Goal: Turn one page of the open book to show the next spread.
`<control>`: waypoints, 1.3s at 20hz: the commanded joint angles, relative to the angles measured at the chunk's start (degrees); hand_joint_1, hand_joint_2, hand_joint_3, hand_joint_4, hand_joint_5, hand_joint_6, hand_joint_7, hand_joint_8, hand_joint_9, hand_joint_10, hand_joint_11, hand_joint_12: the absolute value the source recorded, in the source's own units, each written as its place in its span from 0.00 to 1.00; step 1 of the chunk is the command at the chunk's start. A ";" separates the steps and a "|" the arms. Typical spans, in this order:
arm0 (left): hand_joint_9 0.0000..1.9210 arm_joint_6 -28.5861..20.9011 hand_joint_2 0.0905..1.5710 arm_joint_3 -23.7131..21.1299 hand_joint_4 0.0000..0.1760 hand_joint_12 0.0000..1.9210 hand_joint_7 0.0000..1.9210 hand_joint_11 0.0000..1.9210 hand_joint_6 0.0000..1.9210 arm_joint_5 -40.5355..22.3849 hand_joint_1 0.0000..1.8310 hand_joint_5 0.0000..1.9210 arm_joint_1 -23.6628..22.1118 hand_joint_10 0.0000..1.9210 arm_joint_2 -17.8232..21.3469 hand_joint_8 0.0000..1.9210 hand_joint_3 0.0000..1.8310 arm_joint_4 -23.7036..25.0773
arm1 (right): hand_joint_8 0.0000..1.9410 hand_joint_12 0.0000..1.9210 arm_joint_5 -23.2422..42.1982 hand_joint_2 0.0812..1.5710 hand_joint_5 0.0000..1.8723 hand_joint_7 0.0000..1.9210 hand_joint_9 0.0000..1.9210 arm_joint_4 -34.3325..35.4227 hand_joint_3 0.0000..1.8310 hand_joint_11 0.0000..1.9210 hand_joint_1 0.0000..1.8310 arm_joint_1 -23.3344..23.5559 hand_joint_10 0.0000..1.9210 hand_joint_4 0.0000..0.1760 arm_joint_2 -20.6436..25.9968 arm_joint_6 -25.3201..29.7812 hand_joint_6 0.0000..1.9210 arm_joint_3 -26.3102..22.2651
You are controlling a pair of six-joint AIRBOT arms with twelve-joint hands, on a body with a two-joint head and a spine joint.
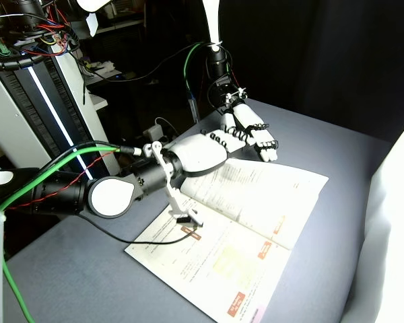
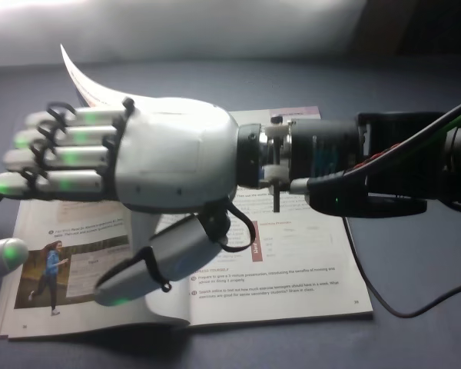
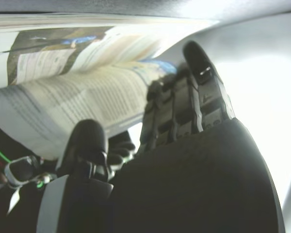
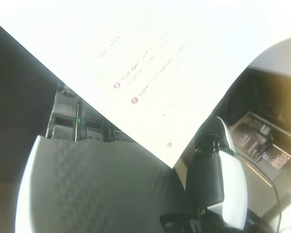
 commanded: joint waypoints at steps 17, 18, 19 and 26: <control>0.00 0.92 0.86 -2.81 0.15 0.02 0.00 0.00 0.00 -14.31 0.14 0.01 0.09 0.00 2.95 0.00 0.00 -2.12 | 0.00 0.00 15.12 0.68 0.00 0.00 0.00 9.58 0.00 0.00 0.00 -2.42 0.00 0.00 27.17 -6.64 0.00 -15.59; 0.00 0.94 0.87 -2.88 0.03 0.00 0.00 0.00 0.00 -14.76 0.12 0.01 0.09 0.00 3.27 0.00 0.00 -1.80 | 0.00 0.00 13.86 0.67 0.00 0.00 0.00 11.21 0.00 0.00 0.00 -3.34 0.00 0.00 29.04 -8.03 0.00 -16.46; 0.00 1.01 0.87 -2.88 0.07 0.00 0.00 0.00 0.00 -15.03 0.11 0.00 0.07 0.00 3.46 0.00 0.00 -1.47 | 0.00 0.00 12.95 0.68 0.01 0.00 0.00 13.06 0.00 0.00 0.00 -4.32 0.00 0.00 30.67 -9.62 0.00 -17.16; 0.00 1.67 0.86 -1.79 0.00 0.00 0.00 0.00 0.00 -15.24 0.00 0.00 -4.79 0.00 3.28 0.00 0.00 2.88 | 0.00 0.00 13.30 0.70 0.00 0.00 0.00 32.11 0.00 0.00 0.00 -14.99 0.00 0.00 39.06 -21.60 0.00 -21.09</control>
